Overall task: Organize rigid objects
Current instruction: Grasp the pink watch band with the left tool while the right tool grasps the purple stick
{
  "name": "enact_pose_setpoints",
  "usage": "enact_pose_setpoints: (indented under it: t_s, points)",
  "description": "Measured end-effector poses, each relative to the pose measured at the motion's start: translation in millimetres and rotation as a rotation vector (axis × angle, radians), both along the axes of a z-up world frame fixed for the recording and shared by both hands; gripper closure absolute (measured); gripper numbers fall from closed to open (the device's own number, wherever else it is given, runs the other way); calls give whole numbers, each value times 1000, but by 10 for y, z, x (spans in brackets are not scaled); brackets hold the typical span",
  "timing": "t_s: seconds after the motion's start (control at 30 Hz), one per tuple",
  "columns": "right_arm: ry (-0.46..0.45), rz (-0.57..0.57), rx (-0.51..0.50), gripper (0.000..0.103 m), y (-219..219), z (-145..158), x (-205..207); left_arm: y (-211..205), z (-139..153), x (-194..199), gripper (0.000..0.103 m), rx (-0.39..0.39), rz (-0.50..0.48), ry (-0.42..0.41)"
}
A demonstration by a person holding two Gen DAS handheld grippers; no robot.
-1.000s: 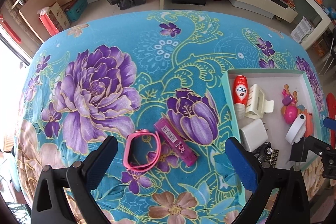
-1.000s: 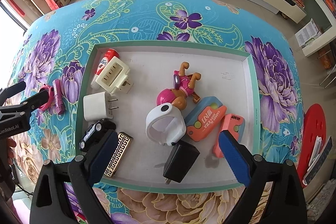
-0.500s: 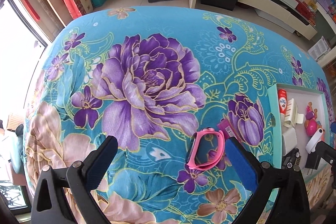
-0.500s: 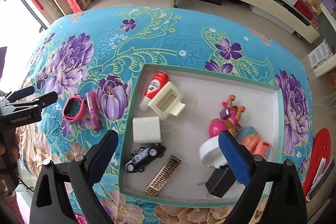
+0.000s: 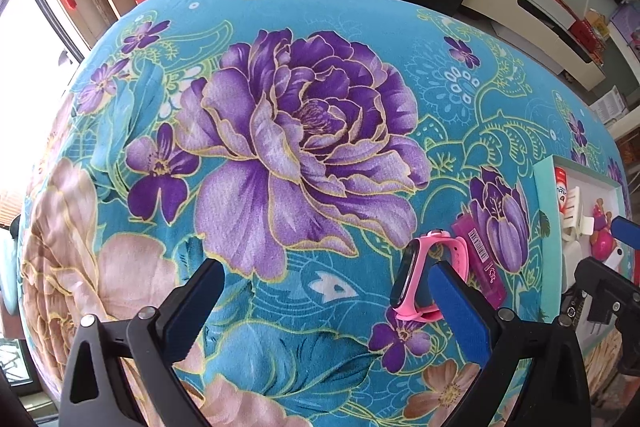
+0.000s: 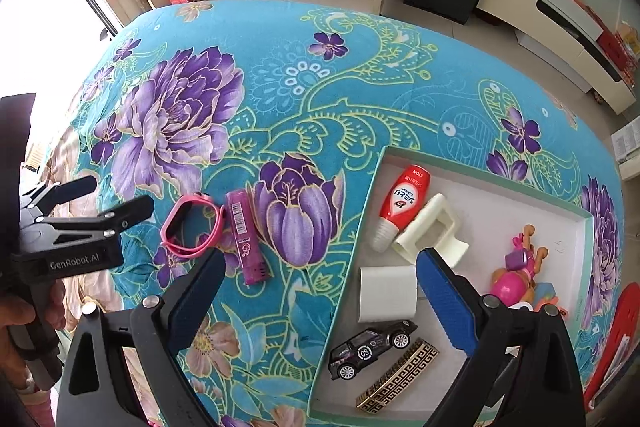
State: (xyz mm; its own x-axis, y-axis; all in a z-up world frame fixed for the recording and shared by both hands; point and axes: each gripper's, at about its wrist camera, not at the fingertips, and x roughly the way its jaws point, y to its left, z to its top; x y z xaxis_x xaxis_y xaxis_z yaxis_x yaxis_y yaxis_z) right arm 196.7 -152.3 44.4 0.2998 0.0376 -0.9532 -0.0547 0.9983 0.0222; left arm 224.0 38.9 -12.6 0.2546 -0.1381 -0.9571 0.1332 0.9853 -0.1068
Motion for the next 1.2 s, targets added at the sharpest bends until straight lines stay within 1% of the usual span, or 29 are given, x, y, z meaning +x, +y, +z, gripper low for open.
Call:
enact_pose_setpoints:
  t_s: [0.2, 0.37, 0.57, 0.67, 0.7, 0.83, 0.93, 0.97, 1.0, 1.07, 1.17, 1.2]
  points:
    - [15, -14, -4, 7, 24, -86, 90, -154, -122, -41, 0, -45, -43, 7]
    - [24, -11, -26, 7, 9, -140, 129, -337, -183, -90, 0, -59, -92, 4]
    - [28, -30, -27, 7, -62, -162, 129, -595, -257, -137, 0, -45, -145, 6]
    - [32, -33, -27, 7, -77, -163, 125, -699, -277, -135, 1, 4, -156, -16]
    - [33, -34, -29, 7, -80, -164, 123, -724, -277, -130, 5, 18, -158, -23]
    - [31, -31, -28, 7, -68, -150, 125, -789, -275, -113, 13, 43, -172, -34]
    - [26, -28, -25, 7, -40, -136, 138, -741, -250, -96, 19, 21, -179, -34]
    - [25, -26, -23, 7, -26, -136, 145, -692, -230, -85, 24, 19, -181, -34]
    - [25, -25, -22, 7, -12, -136, 150, -678, -221, -83, 27, 21, -184, -37]
    - [25, -23, -20, 7, 21, -142, 163, -636, -217, -83, 29, 16, -190, -38]
    - [28, -15, -16, 7, 75, -149, 171, -525, -212, -94, 36, -1, -184, -34]
    - [29, -11, -17, 7, 95, -153, 173, -487, -198, -93, 37, -2, -182, -33]
